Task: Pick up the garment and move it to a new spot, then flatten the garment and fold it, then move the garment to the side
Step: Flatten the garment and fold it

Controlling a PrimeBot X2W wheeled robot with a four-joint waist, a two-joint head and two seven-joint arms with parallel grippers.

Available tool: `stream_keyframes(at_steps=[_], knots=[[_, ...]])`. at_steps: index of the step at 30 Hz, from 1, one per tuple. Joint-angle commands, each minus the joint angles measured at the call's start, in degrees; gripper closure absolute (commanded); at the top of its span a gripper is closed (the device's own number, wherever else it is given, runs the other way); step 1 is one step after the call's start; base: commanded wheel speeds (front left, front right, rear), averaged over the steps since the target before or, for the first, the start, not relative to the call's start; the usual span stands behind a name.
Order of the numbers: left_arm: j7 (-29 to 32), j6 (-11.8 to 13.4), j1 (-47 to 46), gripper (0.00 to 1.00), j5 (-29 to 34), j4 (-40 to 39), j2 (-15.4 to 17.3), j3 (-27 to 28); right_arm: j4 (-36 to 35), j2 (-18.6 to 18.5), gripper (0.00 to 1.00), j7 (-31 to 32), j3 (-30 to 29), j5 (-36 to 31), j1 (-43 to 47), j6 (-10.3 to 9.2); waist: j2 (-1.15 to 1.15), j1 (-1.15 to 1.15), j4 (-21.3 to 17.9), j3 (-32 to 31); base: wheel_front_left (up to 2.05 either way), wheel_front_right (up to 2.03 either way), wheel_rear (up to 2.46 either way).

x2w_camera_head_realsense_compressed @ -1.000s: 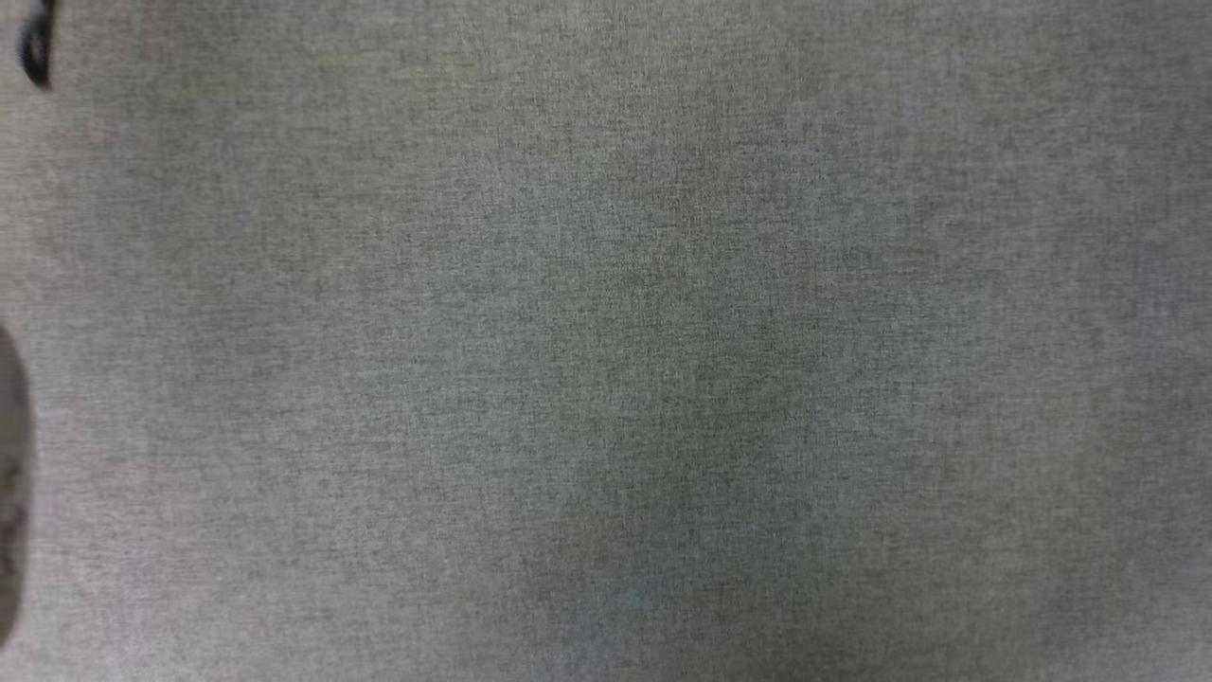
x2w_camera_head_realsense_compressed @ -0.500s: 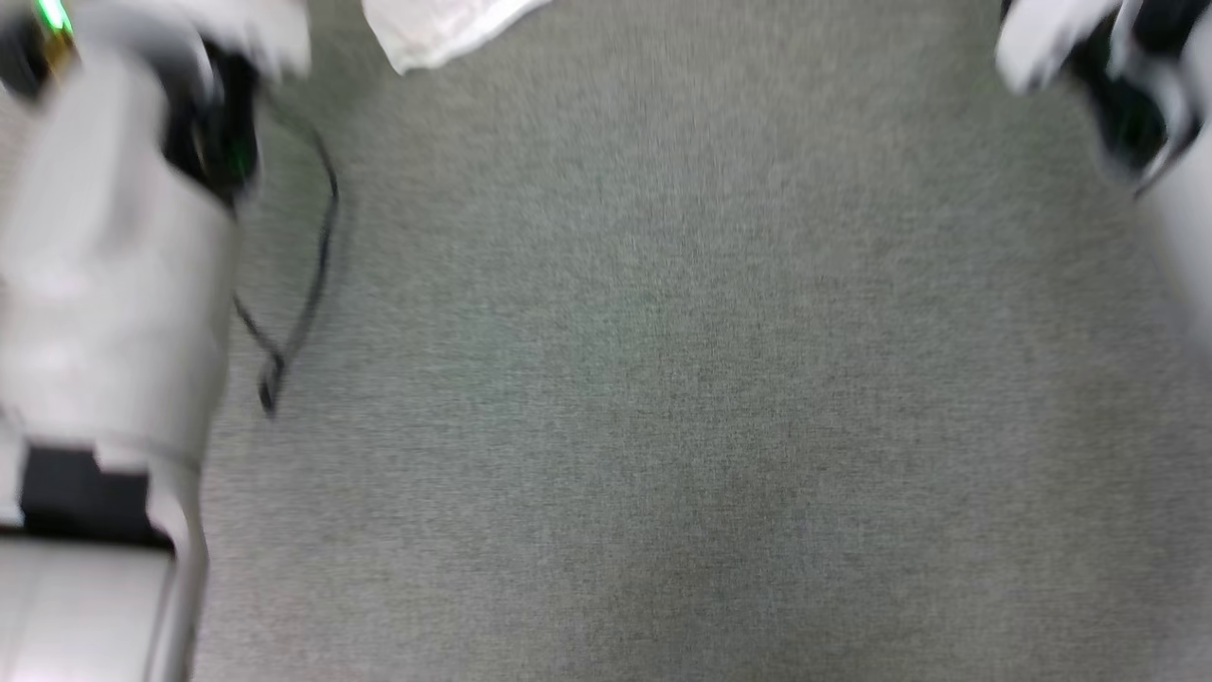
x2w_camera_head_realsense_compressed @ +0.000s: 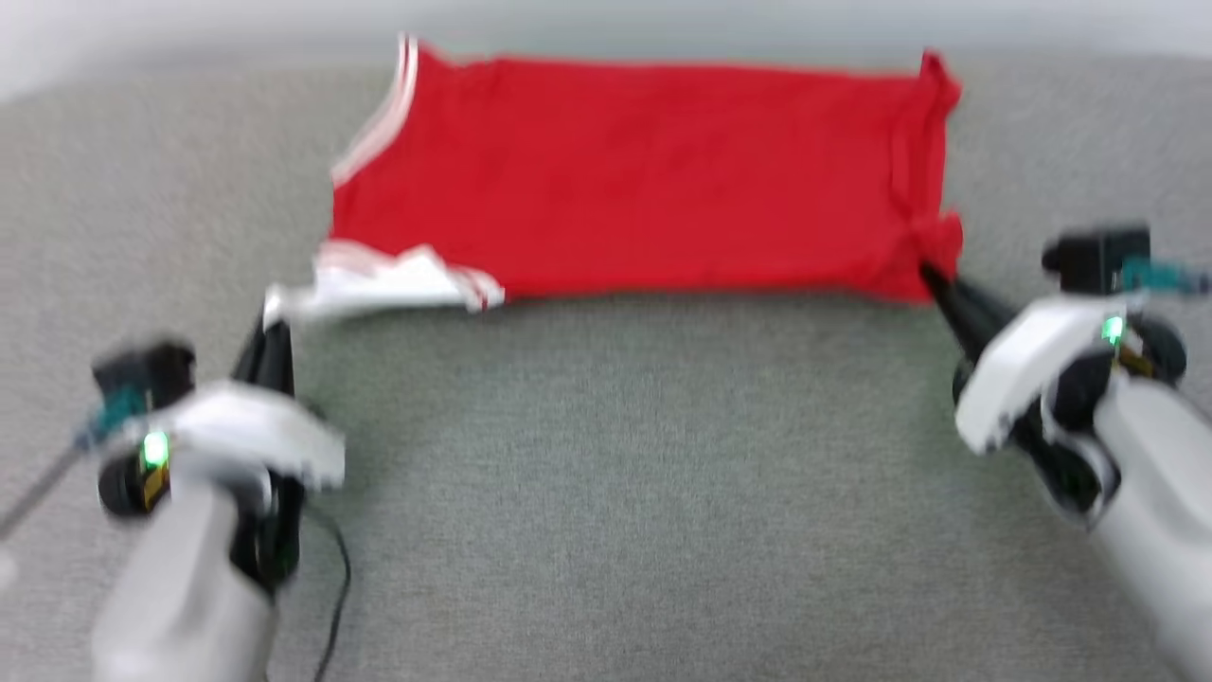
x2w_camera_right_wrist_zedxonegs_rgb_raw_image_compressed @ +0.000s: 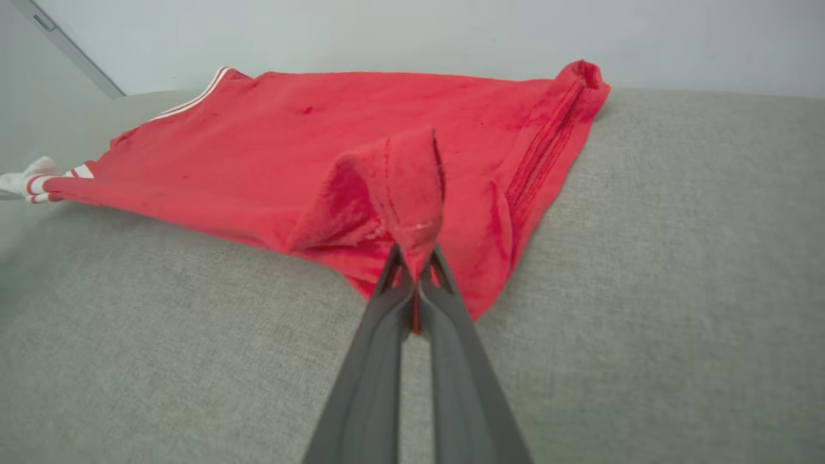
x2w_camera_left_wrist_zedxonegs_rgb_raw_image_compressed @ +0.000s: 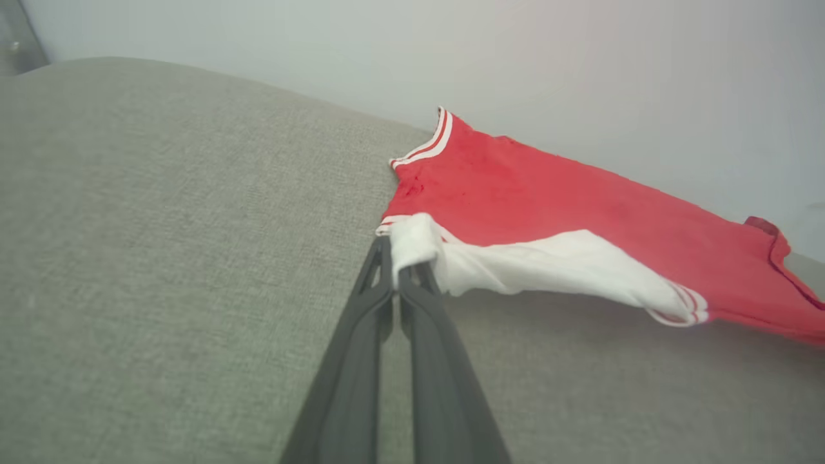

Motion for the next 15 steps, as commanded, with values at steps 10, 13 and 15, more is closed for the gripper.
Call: stream_keyframes(at_steps=[10,13,15], knots=[[7.0,12.8,28.5,1.00,-2.0,-30.0,3.8,3.0,-11.3,-3.4,1.00,1.8,-7.7,-1.1,21.1,-0.07,0.00,0.01,0.8,-10.4,0.00,0.00,0.00],[10.2,17.0,35.2,1.00,-1.9,-39.1,5.0,3.6,-15.0,-3.4,1.00,3.4,-11.5,-2.5,27.2,-0.07,0.00,0.01,1.0,-11.7,0.00,0.00,0.00],[12.3,19.5,38.7,1.00,-2.2,-44.6,5.4,3.8,-18.0,-2.8,1.00,4.8,-14.5,-3.7,31.0,-0.07,0.00,0.01,1.2,-12.3,0.00,0.00,0.00]])
